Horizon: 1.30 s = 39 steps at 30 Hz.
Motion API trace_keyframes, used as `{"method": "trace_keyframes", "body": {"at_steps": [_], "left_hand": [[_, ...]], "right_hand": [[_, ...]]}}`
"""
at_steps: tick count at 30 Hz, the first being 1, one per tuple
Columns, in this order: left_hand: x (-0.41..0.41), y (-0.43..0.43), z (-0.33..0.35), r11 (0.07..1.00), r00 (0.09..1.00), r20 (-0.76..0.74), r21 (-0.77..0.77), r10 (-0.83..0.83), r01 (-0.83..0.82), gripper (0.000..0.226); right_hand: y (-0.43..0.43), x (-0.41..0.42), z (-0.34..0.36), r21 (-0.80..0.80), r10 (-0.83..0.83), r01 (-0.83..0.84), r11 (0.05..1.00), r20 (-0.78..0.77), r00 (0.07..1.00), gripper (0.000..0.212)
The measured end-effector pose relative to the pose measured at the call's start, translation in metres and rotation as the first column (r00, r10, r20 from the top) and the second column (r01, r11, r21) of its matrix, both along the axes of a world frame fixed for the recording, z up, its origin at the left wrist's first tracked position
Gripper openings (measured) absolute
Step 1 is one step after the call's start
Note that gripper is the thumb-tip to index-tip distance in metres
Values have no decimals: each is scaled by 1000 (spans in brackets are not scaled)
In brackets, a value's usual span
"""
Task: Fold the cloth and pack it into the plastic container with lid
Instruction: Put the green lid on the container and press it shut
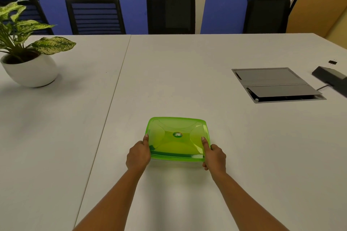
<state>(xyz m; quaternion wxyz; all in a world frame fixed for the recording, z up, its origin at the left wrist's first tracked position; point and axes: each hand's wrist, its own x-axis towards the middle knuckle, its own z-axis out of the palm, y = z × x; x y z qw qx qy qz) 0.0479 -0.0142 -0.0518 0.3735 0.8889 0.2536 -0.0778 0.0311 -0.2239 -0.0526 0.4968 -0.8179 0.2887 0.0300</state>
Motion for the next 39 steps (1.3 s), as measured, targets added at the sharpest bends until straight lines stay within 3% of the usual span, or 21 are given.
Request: {"method": "trace_keyframes", "body": {"at_steps": [21, 26, 30, 32, 36, 39], "left_hand": [[2, -2, 2, 999, 999, 42, 43, -28, 26, 62], [-5, -3, 2, 995, 994, 67, -66, 83, -78, 60], [-20, -12, 4, 921, 965, 68, -321, 253, -219, 50], [-26, -17, 7, 861, 945, 88, -445, 315, -246, 46], [-28, -20, 8, 751, 892, 152, -610, 425, -254, 44], [-27, -19, 10, 750, 891, 180, -621, 417, -226, 43]], "right_hand": [[0, 0, -1, -1, -3, 3, 1000, -1, 1000, 54], [0, -1, 0, 21, -18, 18, 1000, 2, 1000, 52], [3, -1, 0, 60, -62, 61, 996, 6, 998, 52], [4, -3, -1, 15, -55, 55, 998, -11, 998, 55], [3, -7, 0, -250, -36, 14, 968, -84, 996, 53], [3, -5, 9, -439, -66, 102, 893, 96, 993, 33]]}}
